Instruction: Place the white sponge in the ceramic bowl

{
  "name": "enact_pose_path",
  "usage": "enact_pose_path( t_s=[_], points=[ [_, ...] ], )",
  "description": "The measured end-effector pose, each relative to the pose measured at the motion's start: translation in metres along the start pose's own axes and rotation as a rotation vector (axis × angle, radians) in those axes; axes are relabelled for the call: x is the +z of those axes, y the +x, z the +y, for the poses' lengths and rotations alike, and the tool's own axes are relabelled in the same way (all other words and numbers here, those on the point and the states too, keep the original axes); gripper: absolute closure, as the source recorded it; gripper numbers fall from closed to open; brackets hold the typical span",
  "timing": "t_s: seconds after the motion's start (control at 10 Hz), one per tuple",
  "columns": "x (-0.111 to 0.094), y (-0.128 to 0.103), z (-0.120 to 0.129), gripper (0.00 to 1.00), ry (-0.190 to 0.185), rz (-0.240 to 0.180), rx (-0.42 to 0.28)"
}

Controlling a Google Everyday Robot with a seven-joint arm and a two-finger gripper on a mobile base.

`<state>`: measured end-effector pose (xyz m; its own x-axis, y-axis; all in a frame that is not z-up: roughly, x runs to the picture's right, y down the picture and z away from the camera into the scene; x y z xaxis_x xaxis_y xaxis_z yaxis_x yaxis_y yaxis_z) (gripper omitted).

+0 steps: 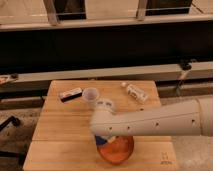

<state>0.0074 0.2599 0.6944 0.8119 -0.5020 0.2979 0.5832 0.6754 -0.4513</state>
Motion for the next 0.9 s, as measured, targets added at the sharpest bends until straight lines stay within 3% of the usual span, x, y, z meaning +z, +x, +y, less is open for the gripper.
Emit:
enact_pose_path(
  t_s=[0.2, 0.9],
  points=[
    [0.002, 0.007, 0.013, 1.00, -0.011, -0.012, 0.013],
    [0.008, 0.008, 0.020, 1.00, -0.031, -0.021, 0.006]
  ],
)
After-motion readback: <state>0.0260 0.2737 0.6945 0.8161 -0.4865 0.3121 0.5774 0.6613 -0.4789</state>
